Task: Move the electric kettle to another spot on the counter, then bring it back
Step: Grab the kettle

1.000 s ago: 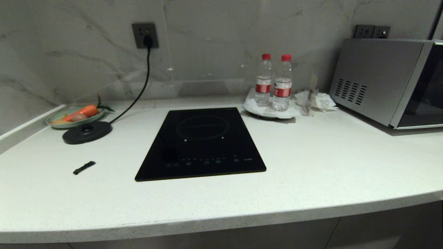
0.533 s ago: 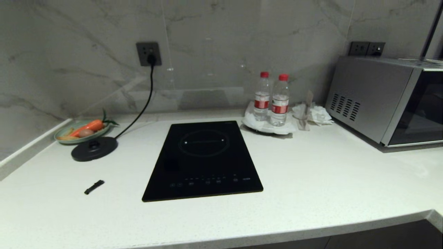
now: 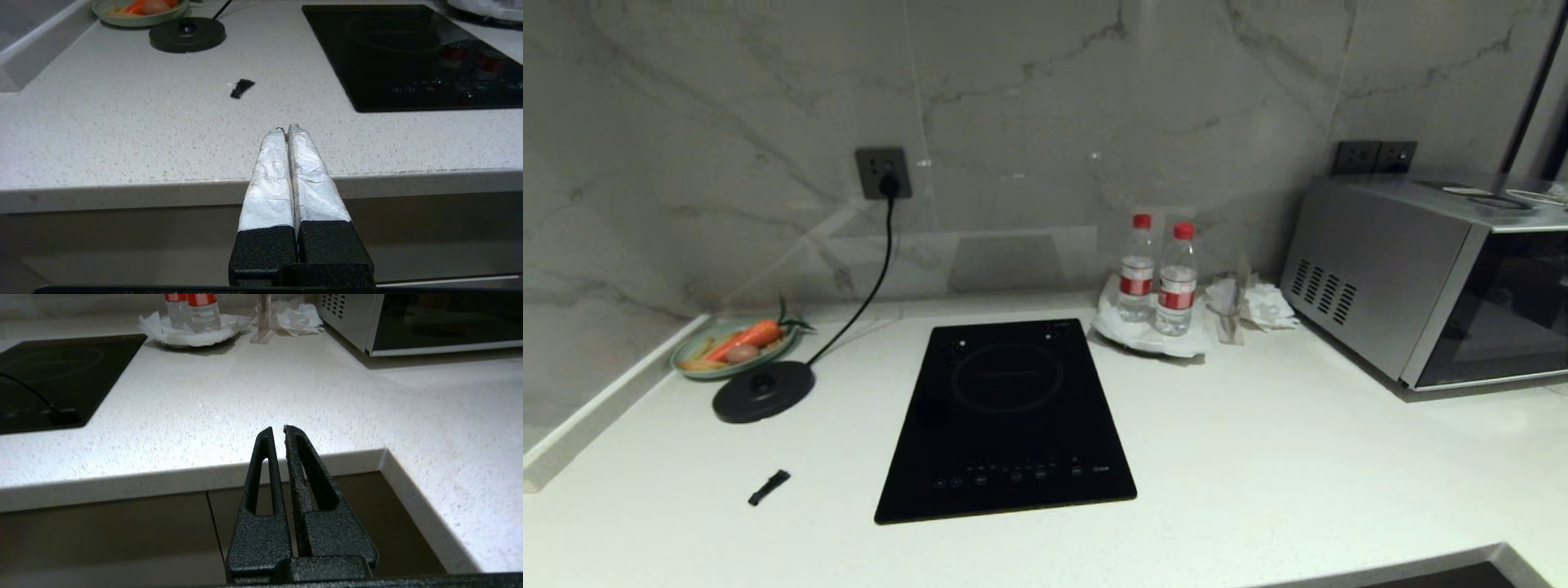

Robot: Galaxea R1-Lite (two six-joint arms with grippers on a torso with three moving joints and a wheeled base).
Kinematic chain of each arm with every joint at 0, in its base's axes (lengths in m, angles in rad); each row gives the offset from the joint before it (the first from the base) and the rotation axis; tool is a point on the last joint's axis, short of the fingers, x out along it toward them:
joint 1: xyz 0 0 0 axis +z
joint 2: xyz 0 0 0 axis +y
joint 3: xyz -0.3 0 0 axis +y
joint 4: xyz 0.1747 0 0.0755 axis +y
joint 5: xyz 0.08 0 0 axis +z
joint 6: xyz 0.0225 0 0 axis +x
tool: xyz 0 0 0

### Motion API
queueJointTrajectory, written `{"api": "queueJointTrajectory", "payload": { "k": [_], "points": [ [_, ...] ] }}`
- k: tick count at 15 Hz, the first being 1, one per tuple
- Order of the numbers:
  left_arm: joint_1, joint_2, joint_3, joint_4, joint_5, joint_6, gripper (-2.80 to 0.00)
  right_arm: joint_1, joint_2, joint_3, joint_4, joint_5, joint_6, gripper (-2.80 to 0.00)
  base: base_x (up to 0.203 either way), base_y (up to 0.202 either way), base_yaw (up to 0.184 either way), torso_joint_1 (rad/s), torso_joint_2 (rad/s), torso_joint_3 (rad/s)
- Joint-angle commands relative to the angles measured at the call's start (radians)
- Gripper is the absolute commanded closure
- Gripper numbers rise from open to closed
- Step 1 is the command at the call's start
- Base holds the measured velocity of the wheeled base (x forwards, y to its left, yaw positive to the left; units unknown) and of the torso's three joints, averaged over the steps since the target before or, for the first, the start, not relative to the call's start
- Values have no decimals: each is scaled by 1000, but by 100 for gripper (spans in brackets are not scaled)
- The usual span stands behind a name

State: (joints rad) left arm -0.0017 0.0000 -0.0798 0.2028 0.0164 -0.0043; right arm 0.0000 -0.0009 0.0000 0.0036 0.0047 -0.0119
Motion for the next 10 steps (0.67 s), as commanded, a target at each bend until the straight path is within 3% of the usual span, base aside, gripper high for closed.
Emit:
{"api": "queueJointTrajectory", "payload": {
  "k": [1, 4, 10],
  "points": [
    [0, 2, 0, 1, 0, 0, 0, 0, 1, 0, 1, 0, 0, 0, 0, 0, 0, 199, -603, -392],
    [0, 2, 0, 1, 0, 0, 0, -1, 1, 0, -1, 0, 0, 0, 0, 0, 0, 198, -535, -346],
    [0, 2, 0, 1, 0, 0, 0, 0, 1, 0, -1, 0, 0, 0, 0, 0, 0, 153, -378, -232]
  ]
}}
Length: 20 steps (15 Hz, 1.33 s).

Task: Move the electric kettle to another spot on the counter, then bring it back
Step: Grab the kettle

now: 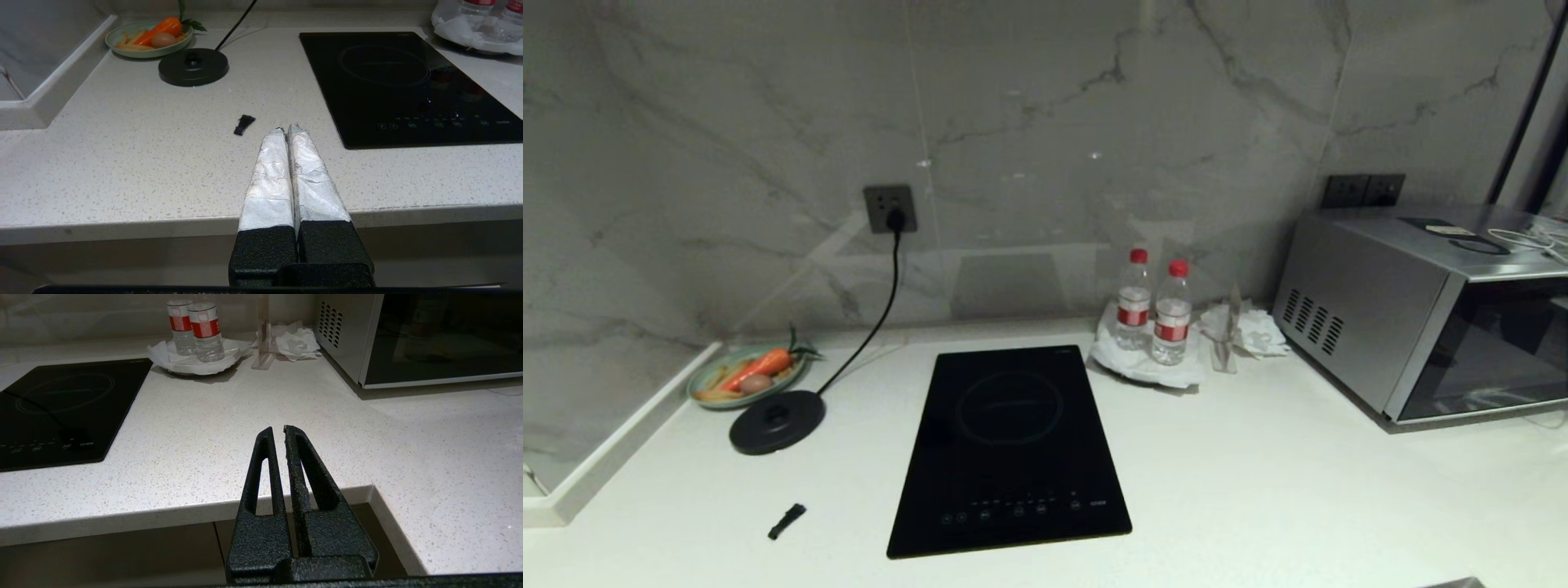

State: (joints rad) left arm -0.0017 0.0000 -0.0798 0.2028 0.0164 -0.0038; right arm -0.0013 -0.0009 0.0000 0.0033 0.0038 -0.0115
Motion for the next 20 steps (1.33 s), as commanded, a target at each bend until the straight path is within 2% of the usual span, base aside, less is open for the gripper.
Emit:
{"api": "queueJointTrajectory", "payload": {
  "k": [1, 10, 20],
  "points": [
    [0, 2, 0, 1, 0, -1, 0, 1, 1, 0, 0, 1, -1, 0, 0, 0, 0, 149, -351, -215],
    [0, 2, 0, 1, 0, -1, 0, 0, 1, 0, 0, 1, -1, 0, 0, 0, 0, 144, -340, -197],
    [0, 2, 0, 1, 0, -1, 0, 1, 1, 0, 0, 1, -1, 0, 0, 0, 0, 7, -11, -7]
  ]
}}
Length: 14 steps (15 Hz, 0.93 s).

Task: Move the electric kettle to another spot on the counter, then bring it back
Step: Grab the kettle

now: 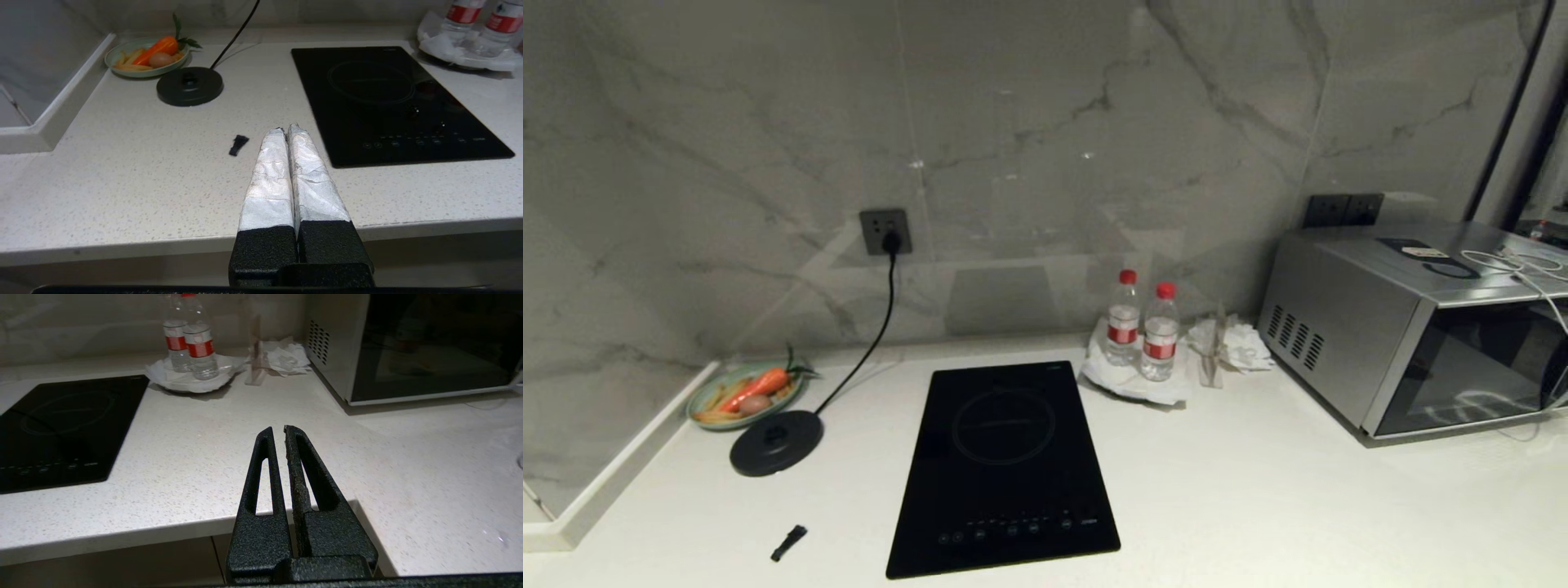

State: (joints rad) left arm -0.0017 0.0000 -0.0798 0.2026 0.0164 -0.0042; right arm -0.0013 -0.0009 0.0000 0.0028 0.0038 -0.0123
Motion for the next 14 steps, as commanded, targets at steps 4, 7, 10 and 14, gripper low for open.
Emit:
{"api": "queueJointTrajectory", "payload": {
  "k": [4, 7, 10, 14],
  "points": [
    [0, 2, 0, 1, 1, 0, 0, 1, 1, 0, 0, 1, 0, 0, 3, -2, 134, 2, -2, 2],
    [0, 2, 0, 1, 1, 0, 0, 1, 1, 0, 0, 1, 0, 0, -3, -10, 173, 1, 1, -2],
    [0, 2, 0, 1, 1, -1, 0, 0, 1, 0, 0, 1, 0, 0, -1, -7, 175, 3, 1, 0],
    [0, 2, 0, 1, 1, 0, 0, 1, 1, 0, 0, 1, 0, 0, -2, -6, 176, 3, 2, 4]
  ]
}}
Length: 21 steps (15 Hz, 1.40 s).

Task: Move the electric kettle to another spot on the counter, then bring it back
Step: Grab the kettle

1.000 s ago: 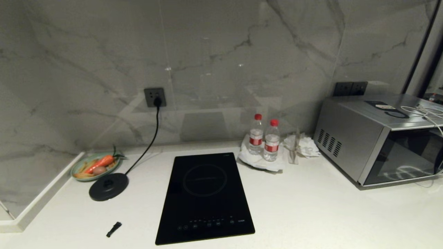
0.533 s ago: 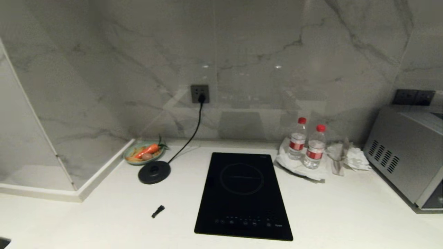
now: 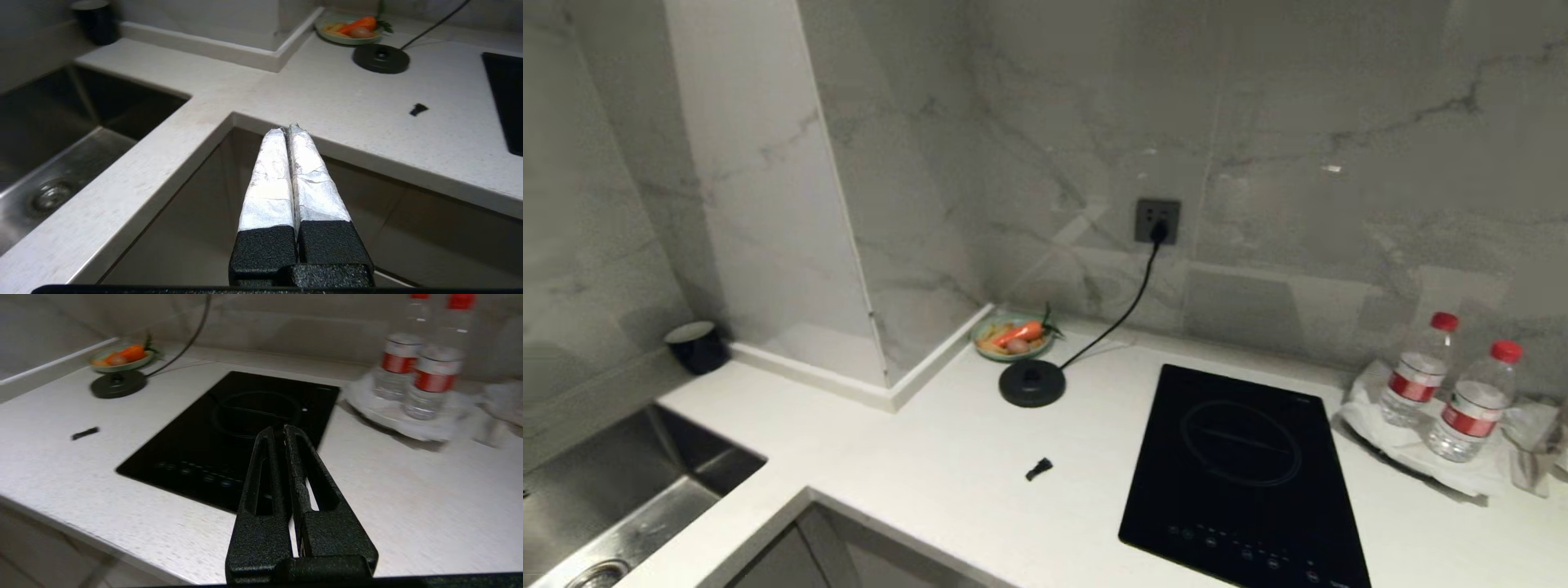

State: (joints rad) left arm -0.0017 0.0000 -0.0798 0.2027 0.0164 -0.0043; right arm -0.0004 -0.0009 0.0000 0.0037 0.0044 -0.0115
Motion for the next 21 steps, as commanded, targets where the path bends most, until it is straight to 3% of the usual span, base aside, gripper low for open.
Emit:
{"api": "queueJointTrajectory", "payload": {
  "k": [1, 9, 21],
  "points": [
    [0, 2, 0, 1, 0, 0, 0, 0, 1, 0, -1, 0, -1, 0, 0, -9, 174, 2, 0, 0],
    [0, 2, 0, 1, 0, 0, 0, 0, 1, 0, -1, 0, -1, 0, -1, -8, 162, 2, 3, 3],
    [0, 2, 0, 1, 0, -2, 0, -1, 1, 0, 0, 0, -1, 0, 0, 0, 5, 0, 0, 0]
  ]
}}
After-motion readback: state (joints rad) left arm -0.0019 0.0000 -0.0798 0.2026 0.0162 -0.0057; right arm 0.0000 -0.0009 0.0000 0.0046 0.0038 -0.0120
